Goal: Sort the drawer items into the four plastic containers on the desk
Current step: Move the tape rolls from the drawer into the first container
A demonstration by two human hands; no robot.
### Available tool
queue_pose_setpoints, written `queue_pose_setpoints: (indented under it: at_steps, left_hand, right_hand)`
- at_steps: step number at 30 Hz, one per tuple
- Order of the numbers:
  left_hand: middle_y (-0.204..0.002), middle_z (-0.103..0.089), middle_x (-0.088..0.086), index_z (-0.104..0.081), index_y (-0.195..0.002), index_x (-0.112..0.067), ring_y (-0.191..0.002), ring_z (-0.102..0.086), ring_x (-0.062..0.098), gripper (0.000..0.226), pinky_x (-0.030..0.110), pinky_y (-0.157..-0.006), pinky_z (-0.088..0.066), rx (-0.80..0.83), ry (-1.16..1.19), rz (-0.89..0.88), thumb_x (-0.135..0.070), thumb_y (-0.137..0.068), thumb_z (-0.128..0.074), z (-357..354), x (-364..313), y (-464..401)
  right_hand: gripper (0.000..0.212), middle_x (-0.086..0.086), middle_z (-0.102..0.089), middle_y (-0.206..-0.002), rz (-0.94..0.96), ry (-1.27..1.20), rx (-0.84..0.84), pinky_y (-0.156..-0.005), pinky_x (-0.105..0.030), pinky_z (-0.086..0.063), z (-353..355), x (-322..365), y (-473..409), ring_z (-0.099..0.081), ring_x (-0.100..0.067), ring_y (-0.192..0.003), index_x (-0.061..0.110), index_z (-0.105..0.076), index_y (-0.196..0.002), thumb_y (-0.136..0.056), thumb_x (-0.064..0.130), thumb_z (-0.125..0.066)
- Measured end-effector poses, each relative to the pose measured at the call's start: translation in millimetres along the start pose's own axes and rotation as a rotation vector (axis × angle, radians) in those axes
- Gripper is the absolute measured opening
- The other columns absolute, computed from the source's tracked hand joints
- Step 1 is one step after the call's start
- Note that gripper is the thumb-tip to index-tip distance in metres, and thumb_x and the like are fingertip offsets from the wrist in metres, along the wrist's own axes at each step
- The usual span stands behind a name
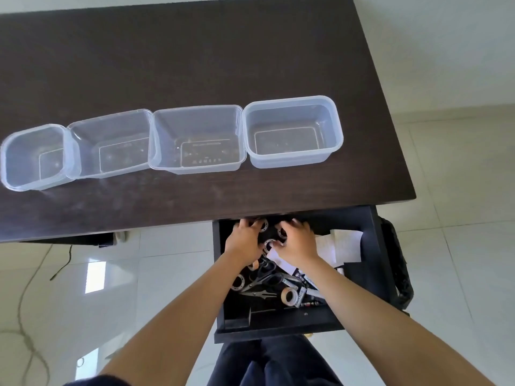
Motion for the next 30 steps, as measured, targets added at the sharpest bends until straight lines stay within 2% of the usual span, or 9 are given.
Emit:
queue_pose_setpoints:
  at_steps: [4, 7, 12, 16, 19, 22, 26, 30]
  left_hand:
    - [-0.139, -0.036, 0.011, -0.037, -0.139, -0.033, -0.115, -0.051, 0.033, 0.061, 0.040, -0.083, -0.054, 0.004, 0.038, 0.014, -0.023, -0.083, -0.062, -2, 4, -4]
    - [-0.132, -0.045, 0.010, -0.046, -0.130, -0.029, -0.105, -0.059, 0.028, 0.056, 0.036, -0.083, -0.054, 0.000, 0.126, 0.011, -0.018, -0.078, -0.066, -5, 9, -2]
    - [-0.120, -0.058, 0.007, -0.052, -0.120, -0.024, -0.108, -0.057, 0.024, 0.054, 0.032, -0.085, -0.052, -0.006, 0.211, -0.029, -0.026, -0.070, -0.074, -7, 10, 0]
    - [-0.123, -0.054, 0.009, -0.052, -0.122, -0.023, -0.104, -0.059, 0.025, 0.055, 0.033, -0.085, -0.053, -0.008, 0.217, -0.026, -0.018, -0.072, -0.075, -9, 11, 0]
    - [-0.124, -0.054, 0.010, -0.053, -0.124, -0.020, -0.103, -0.061, 0.025, 0.054, 0.034, -0.086, -0.053, -0.017, 0.205, -0.045, -0.017, -0.075, -0.074, -11, 12, -1]
    - [-0.125, -0.056, 0.010, -0.056, -0.126, -0.019, -0.099, -0.063, 0.026, 0.044, 0.034, -0.086, -0.053, -0.069, 0.192, -0.063, -0.019, -0.083, -0.065, -12, 12, -1]
    - [-0.121, -0.056, 0.010, -0.061, -0.122, -0.019, -0.094, -0.063, 0.029, 0.035, 0.034, -0.084, -0.053, -0.090, 0.178, -0.061, -0.019, -0.087, -0.058, -14, 11, 1]
    - [-0.122, -0.052, 0.008, -0.063, -0.119, -0.020, -0.093, -0.063, 0.028, 0.036, 0.034, -0.082, -0.054, -0.071, 0.175, -0.063, -0.020, -0.084, -0.062, -14, 11, 0]
  right_hand:
    - [0.046, 0.002, -0.064, -0.109, -0.027, 0.085, 0.007, -0.091, -0.041, -0.032, -6, 6, 5, -0.044, -0.031, -0.113, 0.024, -0.059, -0.105, -0.073, 0.057, -0.065]
    - [0.036, 0.003, -0.067, -0.104, -0.095, 0.058, -0.035, -0.086, -0.040, -0.029, -8, 11, 5, -0.045, -0.030, -0.108, 0.025, -0.059, -0.098, -0.072, 0.048, -0.067]
    - [0.024, 0.004, -0.068, -0.101, -0.205, -0.033, -0.018, -0.088, -0.039, -0.029, -9, 13, 2, -0.045, -0.029, -0.107, 0.030, -0.064, -0.092, -0.072, 0.041, -0.068]
    - [0.022, 0.005, -0.069, -0.101, -0.246, -0.079, 0.043, -0.090, -0.039, -0.031, -7, 5, -5, -0.045, -0.028, -0.112, 0.032, -0.069, -0.093, -0.074, 0.042, -0.072]
    - [0.011, 0.005, -0.069, -0.100, -0.282, -0.104, 0.048, -0.090, -0.039, -0.031, -6, 3, -7, -0.046, -0.028, -0.113, 0.033, -0.070, -0.090, -0.079, 0.031, -0.071]
    - [0.011, 0.004, -0.069, -0.099, -0.293, -0.083, 0.042, -0.090, -0.040, -0.031, -6, 5, -6, -0.045, -0.028, -0.114, 0.033, -0.070, -0.088, -0.080, 0.026, -0.069]
    - [0.011, 0.003, -0.070, -0.098, -0.278, -0.097, -0.049, -0.090, -0.038, -0.031, -10, 0, -1, -0.045, -0.028, -0.111, 0.031, -0.070, -0.091, -0.081, 0.031, -0.067]
    - [0.006, 0.007, -0.071, -0.092, -0.293, -0.227, -0.182, -0.084, -0.036, -0.030, -14, -7, 1, -0.050, -0.027, -0.102, 0.031, -0.071, -0.086, -0.081, 0.032, -0.068]
Point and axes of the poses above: each hand's wrist, its own y-axis away from the middle knuckle, its own z-axis out of the back of the hand, x = y × z, the point moved 2 cm from there along -y, towards the middle knuckle
